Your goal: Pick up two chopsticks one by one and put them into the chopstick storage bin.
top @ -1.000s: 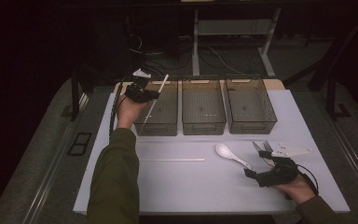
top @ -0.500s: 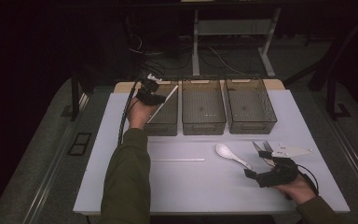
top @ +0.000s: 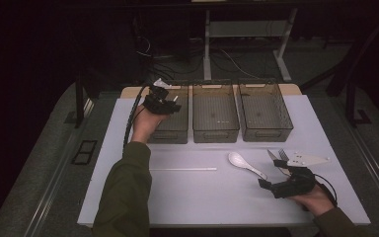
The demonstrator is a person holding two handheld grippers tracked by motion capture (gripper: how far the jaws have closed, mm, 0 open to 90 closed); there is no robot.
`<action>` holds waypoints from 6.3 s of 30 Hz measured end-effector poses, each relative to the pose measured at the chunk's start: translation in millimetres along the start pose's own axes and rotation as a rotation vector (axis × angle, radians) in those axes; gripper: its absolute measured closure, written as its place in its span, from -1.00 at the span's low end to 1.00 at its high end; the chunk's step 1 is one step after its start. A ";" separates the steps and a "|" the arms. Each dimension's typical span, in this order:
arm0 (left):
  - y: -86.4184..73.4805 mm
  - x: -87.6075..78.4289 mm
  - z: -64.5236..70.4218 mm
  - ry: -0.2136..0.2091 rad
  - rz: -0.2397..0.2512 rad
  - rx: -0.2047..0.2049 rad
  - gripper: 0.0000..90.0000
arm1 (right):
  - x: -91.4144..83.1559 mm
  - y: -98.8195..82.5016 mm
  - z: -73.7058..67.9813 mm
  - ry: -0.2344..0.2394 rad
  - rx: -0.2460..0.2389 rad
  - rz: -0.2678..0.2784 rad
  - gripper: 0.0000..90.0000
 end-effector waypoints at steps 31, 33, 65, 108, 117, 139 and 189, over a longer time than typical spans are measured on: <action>-101.9 -26.7 83.0 -0.308 -0.029 0.222 0.60 | 1.5 -0.4 0.8 -0.008 0.002 -0.013 -0.94; -104.9 -22.2 86.2 -0.328 -0.047 0.239 0.64 | 1.6 -0.5 0.6 -0.008 0.001 -0.014 -0.94; -123.2 5.8 96.9 -0.391 -0.189 0.265 0.84 | 0.9 -0.3 1.3 -0.005 0.003 -0.014 -0.94; -114.1 -28.1 116.2 -0.226 -0.090 0.167 0.87 | 0.5 0.1 0.0 0.003 -0.007 -0.013 -0.94; -91.4 -56.2 102.3 -0.135 0.013 0.068 0.87 | 0.6 0.1 0.0 0.001 -0.004 -0.013 -0.94; -39.4 -64.4 40.6 0.021 0.080 -0.054 0.87 | 1.0 -0.2 0.6 0.001 0.002 -0.017 -0.94; 5.7 38.1 -39.6 0.188 -0.087 -0.135 0.84 | -2.9 0.7 1.9 0.019 0.019 0.003 -0.94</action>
Point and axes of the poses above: each handheld gripper's, and its own axes: x roughly forward along the jaws, y roughly out of its top, z roughly to its right, the point moved 1 cm from there along x, roughly forward along the jaws, and after that the axes turned 2 degrees about -x, right-handed, at the moved point
